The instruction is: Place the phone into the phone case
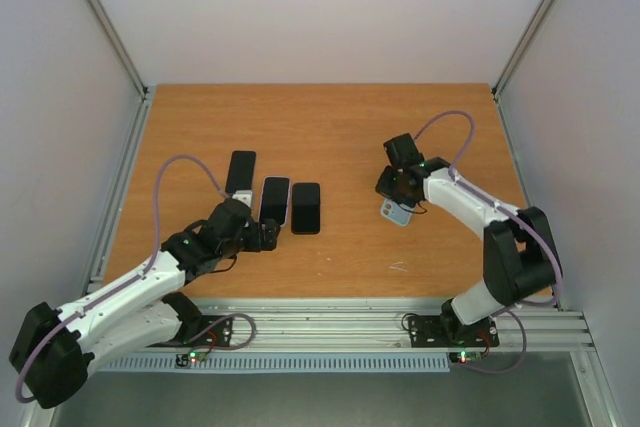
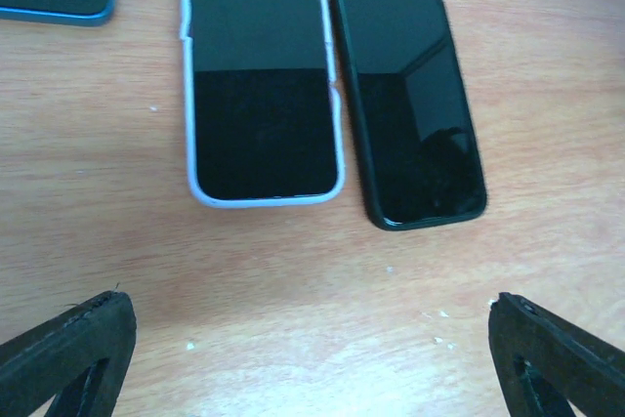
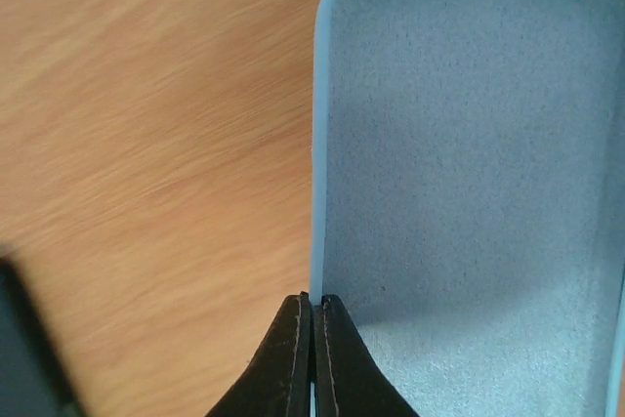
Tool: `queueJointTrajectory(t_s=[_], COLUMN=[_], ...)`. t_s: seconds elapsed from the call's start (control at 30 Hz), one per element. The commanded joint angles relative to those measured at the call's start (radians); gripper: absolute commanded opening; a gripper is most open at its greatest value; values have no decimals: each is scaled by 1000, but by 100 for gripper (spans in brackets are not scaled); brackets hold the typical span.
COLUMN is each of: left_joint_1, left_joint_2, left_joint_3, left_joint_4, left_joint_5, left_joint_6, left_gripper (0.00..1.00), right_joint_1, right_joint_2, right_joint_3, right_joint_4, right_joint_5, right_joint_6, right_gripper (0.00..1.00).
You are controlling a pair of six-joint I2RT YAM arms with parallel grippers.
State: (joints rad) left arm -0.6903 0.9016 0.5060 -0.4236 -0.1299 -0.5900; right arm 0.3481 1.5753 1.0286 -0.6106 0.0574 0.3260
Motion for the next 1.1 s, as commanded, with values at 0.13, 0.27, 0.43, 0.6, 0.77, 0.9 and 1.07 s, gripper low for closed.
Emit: queueJointTrajectory(t_s=[0.13, 0.27, 0.43, 0.6, 0.77, 0.9, 1.07], left_joint_1=[-14, -72, -193, -269, -339, -384, -412], left_joint_2=[-2, 6, 31, 67, 75, 108, 169], left_joint_3=[-28, -32, -7, 0, -6, -6, -6], left_joint_4=[136, 193, 240, 304, 398, 483, 590], left_joint_5=[174, 167, 78, 38, -13, -32, -29], left_joint_6=[-57, -95, -119, -150, -148, -133, -108], left_gripper=[99, 98, 97, 94, 91, 90, 88], right_joint_1=[189, 279, 367, 435, 510, 558, 573], right_joint_2=[-224, -315, -405, -442, -466, -467, -468], right_joint_3=[-87, -120, -156, -193, -226, -240, -264], right_joint_4=[98, 113, 153, 215, 310, 372, 446], right_joint_5=[93, 133, 169, 158, 164, 173, 160], right_joint_6=[249, 316, 367, 410, 438, 462, 498], right_gripper=[1, 1, 1, 1, 1, 1, 1])
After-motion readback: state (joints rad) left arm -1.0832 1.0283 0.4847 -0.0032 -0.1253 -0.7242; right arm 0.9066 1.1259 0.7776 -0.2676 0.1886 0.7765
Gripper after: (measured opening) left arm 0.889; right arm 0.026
